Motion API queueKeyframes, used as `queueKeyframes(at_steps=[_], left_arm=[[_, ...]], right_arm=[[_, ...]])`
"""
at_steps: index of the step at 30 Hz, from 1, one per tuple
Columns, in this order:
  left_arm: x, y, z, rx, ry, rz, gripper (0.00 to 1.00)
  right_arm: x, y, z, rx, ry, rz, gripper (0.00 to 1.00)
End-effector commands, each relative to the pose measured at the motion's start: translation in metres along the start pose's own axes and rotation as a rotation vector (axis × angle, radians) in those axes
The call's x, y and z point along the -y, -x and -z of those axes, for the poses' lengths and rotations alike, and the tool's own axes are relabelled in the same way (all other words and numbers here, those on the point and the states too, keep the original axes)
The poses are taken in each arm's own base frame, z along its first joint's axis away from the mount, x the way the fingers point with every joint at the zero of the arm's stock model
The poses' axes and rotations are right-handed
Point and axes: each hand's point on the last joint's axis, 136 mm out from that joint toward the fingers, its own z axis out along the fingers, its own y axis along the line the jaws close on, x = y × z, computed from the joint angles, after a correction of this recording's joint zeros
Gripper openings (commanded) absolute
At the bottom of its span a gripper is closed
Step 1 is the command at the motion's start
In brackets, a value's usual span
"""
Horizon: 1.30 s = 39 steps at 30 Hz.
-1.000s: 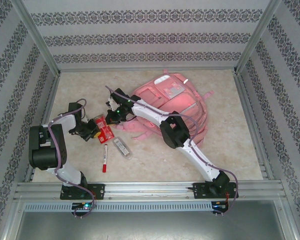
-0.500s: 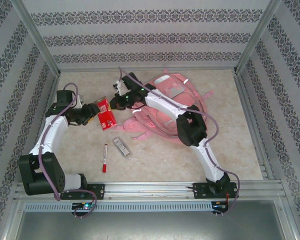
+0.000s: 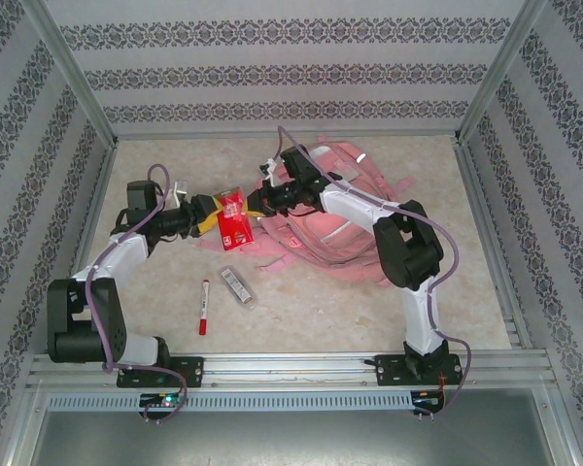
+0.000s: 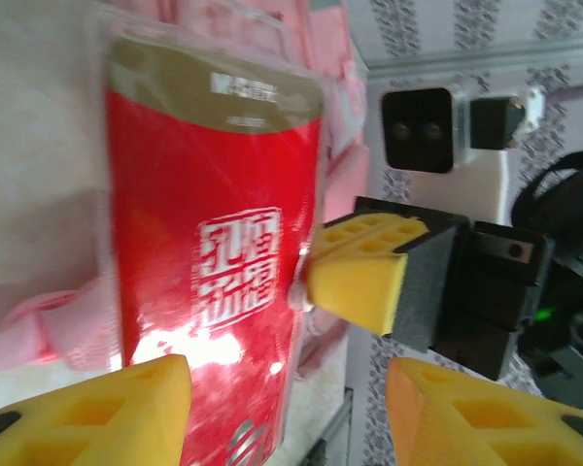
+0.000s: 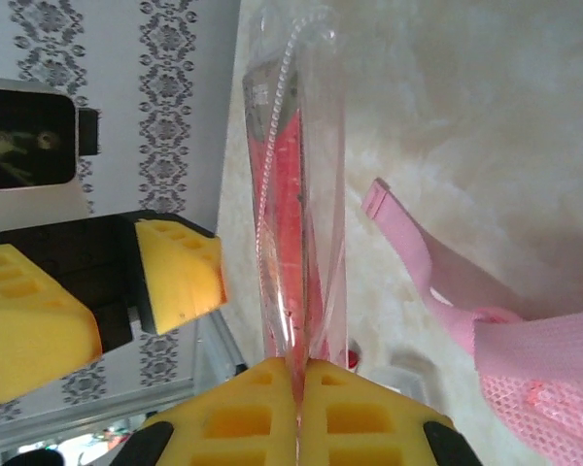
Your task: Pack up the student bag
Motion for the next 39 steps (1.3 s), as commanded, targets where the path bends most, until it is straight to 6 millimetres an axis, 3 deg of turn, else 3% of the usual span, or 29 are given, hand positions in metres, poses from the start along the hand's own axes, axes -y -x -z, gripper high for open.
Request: queueKeyframes(at_steps=[1,6,14,20,23,26,28,32,33,36,39], left_arm=[[0.015,-0.006,-0.009,-0.044,-0.083,-0.032,0.55],[0.004,-0.008,-0.006,-0.038,0.012,-0.045,0.58],[0.009,-0.013,0.005,-0.031,0.068,-0.061,0.59],[-0.008,-0.019,0.006,-0.042,0.141,-0.057,0.6],[-0.003,-0.021,-0.003,-0.064,0.109,-0.067,0.61],[0.015,-0.021,-0.014,-0.075,0.002,-0.091,0.61],[0.028,-0.018,-0.018,-0.071,-0.076,-0.099,0.54],[0.058,-0.014,-0.017,-0.067,-0.232,-0.147,0.1],[0.065,-0.014,-0.016,-0.065,-0.256,-0.165,0.02],[0.08,-0.021,-0.012,-0.1,-0.308,-0.217,0.0],[0.089,-0.029,-0.01,-0.122,-0.332,-0.244,0.0]], right_arm=[[-0.051,-0.003,0.02,0.0,0.162,0.065,0.0],[-0.051,-0.008,0.03,0.013,0.162,0.056,0.0],[-0.034,-0.002,0.042,0.055,0.112,0.055,0.0],[-0.041,-0.003,0.049,0.062,0.119,0.075,0.0],[-0.051,-0.007,0.047,0.041,0.146,0.087,0.0],[-0.058,-0.012,0.04,0.019,0.161,0.09,0.0],[-0.059,-0.015,0.036,0.005,0.165,0.082,0.0],[-0.058,-0.016,0.037,0.016,0.166,0.071,0.0],[-0.058,-0.016,0.041,0.021,0.167,0.071,0.07],[-0.06,-0.017,0.058,0.041,0.189,0.09,0.37],[-0.064,-0.022,0.077,0.045,0.229,0.142,0.46]])
